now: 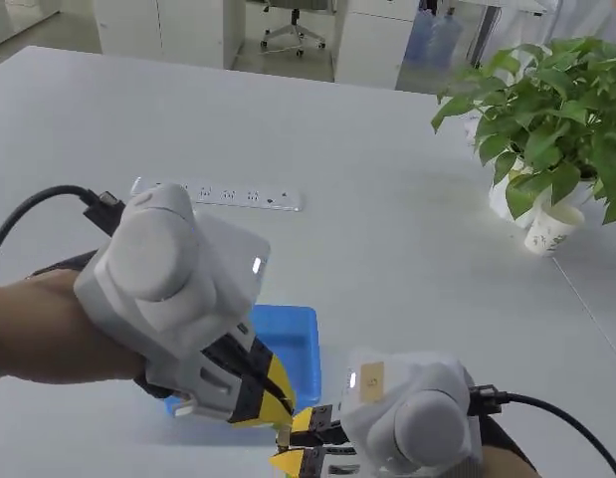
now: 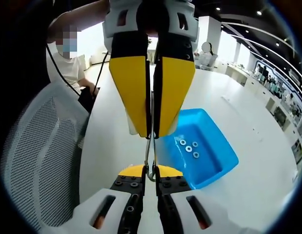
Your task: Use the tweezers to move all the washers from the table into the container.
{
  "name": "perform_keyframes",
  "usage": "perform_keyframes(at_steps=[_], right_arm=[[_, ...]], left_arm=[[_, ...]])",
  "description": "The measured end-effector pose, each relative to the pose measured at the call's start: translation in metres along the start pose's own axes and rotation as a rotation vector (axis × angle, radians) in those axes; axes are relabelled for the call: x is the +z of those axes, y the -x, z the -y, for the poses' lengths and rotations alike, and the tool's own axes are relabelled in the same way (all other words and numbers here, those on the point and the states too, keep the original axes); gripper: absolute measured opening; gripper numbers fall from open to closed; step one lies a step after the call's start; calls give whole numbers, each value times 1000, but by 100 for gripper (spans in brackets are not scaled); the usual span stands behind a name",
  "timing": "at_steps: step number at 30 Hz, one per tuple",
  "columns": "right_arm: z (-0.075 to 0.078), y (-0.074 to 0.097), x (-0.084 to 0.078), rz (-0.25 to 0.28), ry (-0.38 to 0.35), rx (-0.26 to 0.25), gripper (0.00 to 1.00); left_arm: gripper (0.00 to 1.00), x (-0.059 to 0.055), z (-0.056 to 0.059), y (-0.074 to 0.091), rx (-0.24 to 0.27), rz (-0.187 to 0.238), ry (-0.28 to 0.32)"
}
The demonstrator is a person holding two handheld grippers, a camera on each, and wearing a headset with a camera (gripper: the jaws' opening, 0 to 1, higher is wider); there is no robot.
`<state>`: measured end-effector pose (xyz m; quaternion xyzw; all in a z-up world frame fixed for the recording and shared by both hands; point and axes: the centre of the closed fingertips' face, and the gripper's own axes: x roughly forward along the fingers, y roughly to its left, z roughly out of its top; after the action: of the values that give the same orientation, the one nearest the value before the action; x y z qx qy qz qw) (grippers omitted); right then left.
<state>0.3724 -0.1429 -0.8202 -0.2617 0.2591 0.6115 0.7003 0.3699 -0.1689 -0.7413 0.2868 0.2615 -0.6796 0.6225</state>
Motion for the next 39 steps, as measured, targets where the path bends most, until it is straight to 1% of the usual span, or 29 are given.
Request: perform_keyframes(at_steps=[4, 13, 18, 23, 27, 32, 39], right_arm=[[7, 0, 5, 7, 9, -3, 9], [22, -2, 13, 12, 29, 1, 9], [34, -3, 18, 18, 40, -4, 9], [46, -7, 22, 36, 39, -18, 9], [53, -10, 23, 42, 42, -25, 9], [61, -17, 24, 49, 39, -26, 9], [69, -29, 22, 46, 28, -19, 9]], left_arm=[[5, 1, -5, 4, 9, -6, -2], [5, 0, -19, 12, 27, -11, 2], [5, -1, -30, 17, 40, -13, 2], [5, -2, -41, 20, 54, -22, -3], [5, -5, -49, 21, 61, -30, -6], [5, -10, -56, 21, 61, -42, -5], [5, -22, -66, 18, 58, -62, 1]])
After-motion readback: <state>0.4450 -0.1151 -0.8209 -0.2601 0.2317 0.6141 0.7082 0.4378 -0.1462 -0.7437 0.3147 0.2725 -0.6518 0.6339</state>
